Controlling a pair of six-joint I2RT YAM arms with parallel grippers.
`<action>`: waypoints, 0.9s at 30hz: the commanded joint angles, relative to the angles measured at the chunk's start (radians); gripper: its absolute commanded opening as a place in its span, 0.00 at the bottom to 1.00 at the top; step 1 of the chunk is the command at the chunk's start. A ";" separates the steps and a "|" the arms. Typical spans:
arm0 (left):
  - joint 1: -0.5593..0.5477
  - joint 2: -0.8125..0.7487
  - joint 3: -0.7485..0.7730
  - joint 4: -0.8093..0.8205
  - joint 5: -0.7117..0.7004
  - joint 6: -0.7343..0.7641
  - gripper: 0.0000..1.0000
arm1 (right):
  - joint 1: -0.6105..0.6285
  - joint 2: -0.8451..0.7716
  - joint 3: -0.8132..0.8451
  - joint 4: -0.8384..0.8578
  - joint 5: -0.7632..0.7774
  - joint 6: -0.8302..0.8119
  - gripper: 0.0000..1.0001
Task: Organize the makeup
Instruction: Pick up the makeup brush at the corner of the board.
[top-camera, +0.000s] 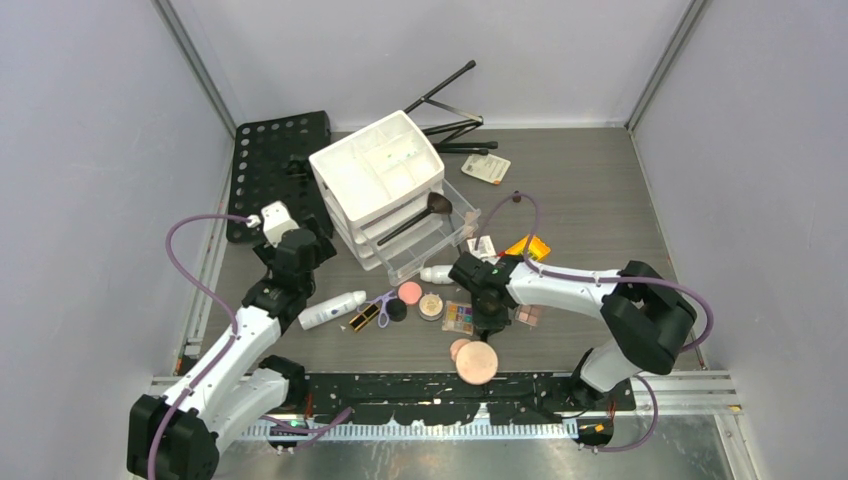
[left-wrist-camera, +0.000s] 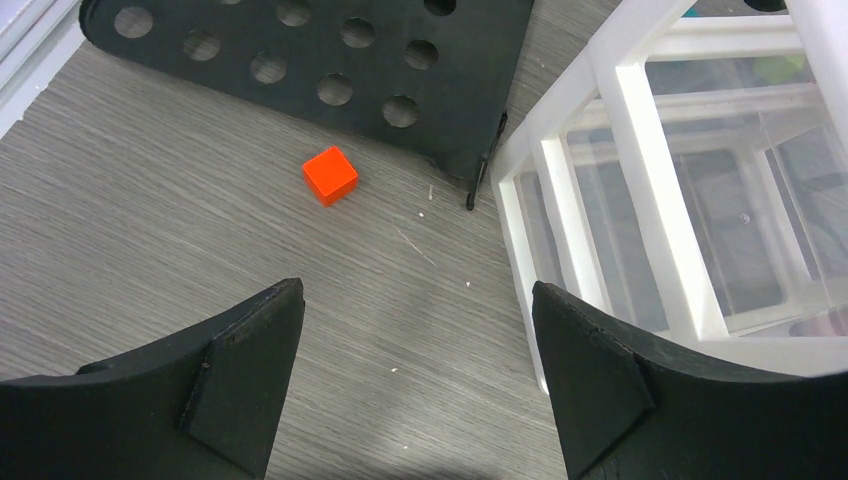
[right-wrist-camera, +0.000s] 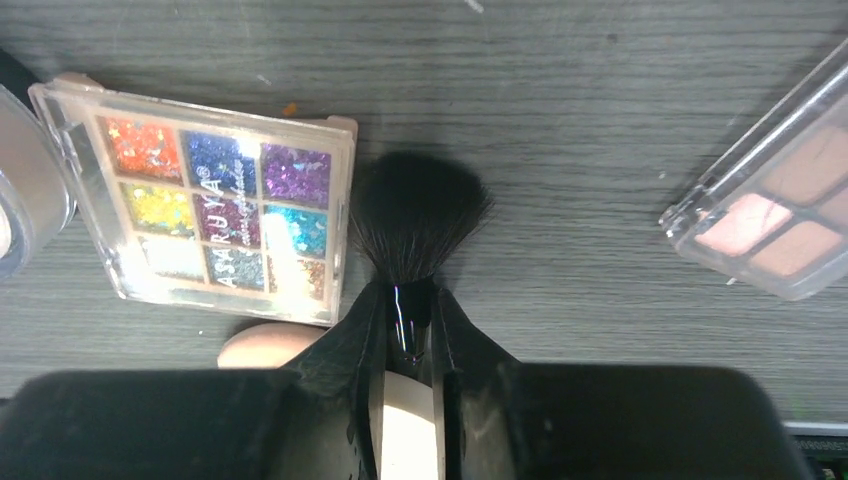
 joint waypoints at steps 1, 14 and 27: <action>0.003 -0.015 -0.002 0.054 -0.020 0.005 0.86 | 0.006 -0.012 0.033 -0.066 0.169 0.019 0.05; 0.003 -0.014 -0.002 0.057 -0.017 0.003 0.86 | 0.006 -0.120 0.283 -0.526 0.614 0.093 0.00; 0.003 -0.014 -0.005 0.065 -0.006 -0.001 0.87 | -0.008 -0.339 0.359 -0.357 0.536 0.031 0.00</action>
